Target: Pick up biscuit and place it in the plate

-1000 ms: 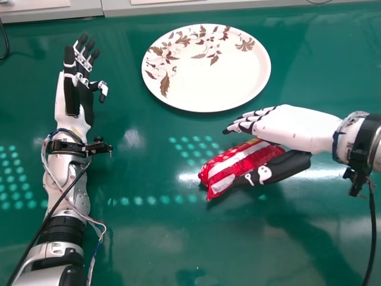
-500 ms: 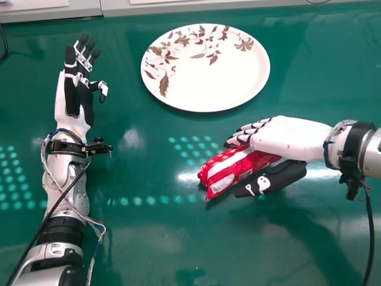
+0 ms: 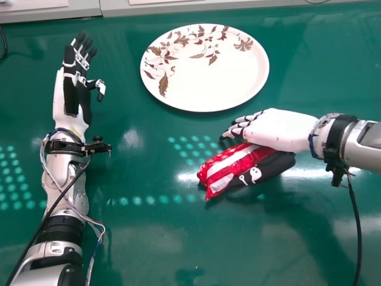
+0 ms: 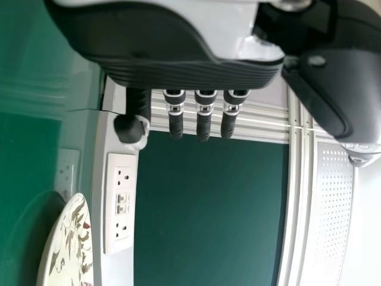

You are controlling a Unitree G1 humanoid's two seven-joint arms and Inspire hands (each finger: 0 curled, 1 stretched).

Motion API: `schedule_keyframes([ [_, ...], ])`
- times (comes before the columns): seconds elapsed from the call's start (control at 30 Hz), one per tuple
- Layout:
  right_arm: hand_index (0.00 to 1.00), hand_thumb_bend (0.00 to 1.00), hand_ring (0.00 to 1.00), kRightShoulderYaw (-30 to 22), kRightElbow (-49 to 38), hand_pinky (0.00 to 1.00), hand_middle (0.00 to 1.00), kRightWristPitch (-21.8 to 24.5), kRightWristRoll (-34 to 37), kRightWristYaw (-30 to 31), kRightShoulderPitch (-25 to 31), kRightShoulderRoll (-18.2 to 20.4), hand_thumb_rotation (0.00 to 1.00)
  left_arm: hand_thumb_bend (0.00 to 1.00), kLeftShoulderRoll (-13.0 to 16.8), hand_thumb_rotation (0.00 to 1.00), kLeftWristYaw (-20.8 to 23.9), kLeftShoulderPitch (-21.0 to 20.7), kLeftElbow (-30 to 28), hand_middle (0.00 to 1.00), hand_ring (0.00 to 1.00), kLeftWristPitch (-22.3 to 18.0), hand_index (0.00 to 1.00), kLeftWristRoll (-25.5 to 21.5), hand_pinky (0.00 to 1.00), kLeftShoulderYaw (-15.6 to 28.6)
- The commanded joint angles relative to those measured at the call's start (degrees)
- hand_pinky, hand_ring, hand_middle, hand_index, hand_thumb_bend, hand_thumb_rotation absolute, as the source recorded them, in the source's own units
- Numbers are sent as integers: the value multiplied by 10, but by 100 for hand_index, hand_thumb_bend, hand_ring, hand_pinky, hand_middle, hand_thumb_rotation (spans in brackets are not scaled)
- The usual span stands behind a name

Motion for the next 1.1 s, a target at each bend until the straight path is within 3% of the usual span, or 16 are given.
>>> schedule_keyframes([
  [0.0, 82, 100, 77, 11, 20, 66, 82, -14, -49, -48, 8, 10, 11, 100, 2, 99, 6, 32, 20, 100, 100, -9, 100, 6, 0, 2],
  [0.07, 65, 88, 62, 14, 41, 53, 67, -40, -92, -120, 8, 16, 3, 100, 2, 99, 5, 32, 19, 100, 100, -10, 100, 4, 0, 1],
  [0.1, 57, 70, 52, 16, 52, 44, 59, -51, -114, -157, 6, 18, 1, 100, 2, 99, 3, 32, 19, 100, 100, -10, 100, 2, 0, 2],
  [0.13, 53, 59, 45, 21, 59, 33, 51, -62, -144, -195, 2, 16, 1, 100, 1, 100, 2, 32, 18, 100, 100, -9, 100, 1, 0, 2],
  [0.2, 51, 54, 41, 28, 82, 21, 45, -86, -191, -280, -7, 13, 0, 100, 1, 100, -1, 32, 16, 100, 100, -9, 100, -2, 0, 3],
  [0.23, 49, 53, 24, 31, 98, 15, 42, -99, -206, -317, -13, 13, 0, 100, 2, 100, -3, 32, 16, 100, 100, -10, 100, -3, 0, 3],
  [0.33, 47, 52, 11, 43, 145, 8, 43, -126, -233, -395, -36, 13, 0, 100, 4, 100, -9, 31, 18, 100, 100, -11, 100, -8, 0, 5],
  [0.43, 47, 52, 11, 51, 164, 7, 45, -137, -247, -426, -55, 8, 0, 100, 5, 100, -14, 29, 20, 100, 100, -13, 100, -11, 0, 6],
  [0.73, 47, 52, 11, 44, 161, 6, 46, -133, -232, -439, -57, 11, 0, 100, 2, 99, -7, 29, 13, 100, 100, -6, 100, -10, 0, 7],
  [1.07, 48, 52, 9, -2, 73, 5, 45, -113, -151, -391, -28, -1, 0, 100, 5, 99, -15, 36, 10, 100, 100, -10, 100, -10, 0, 6],
])
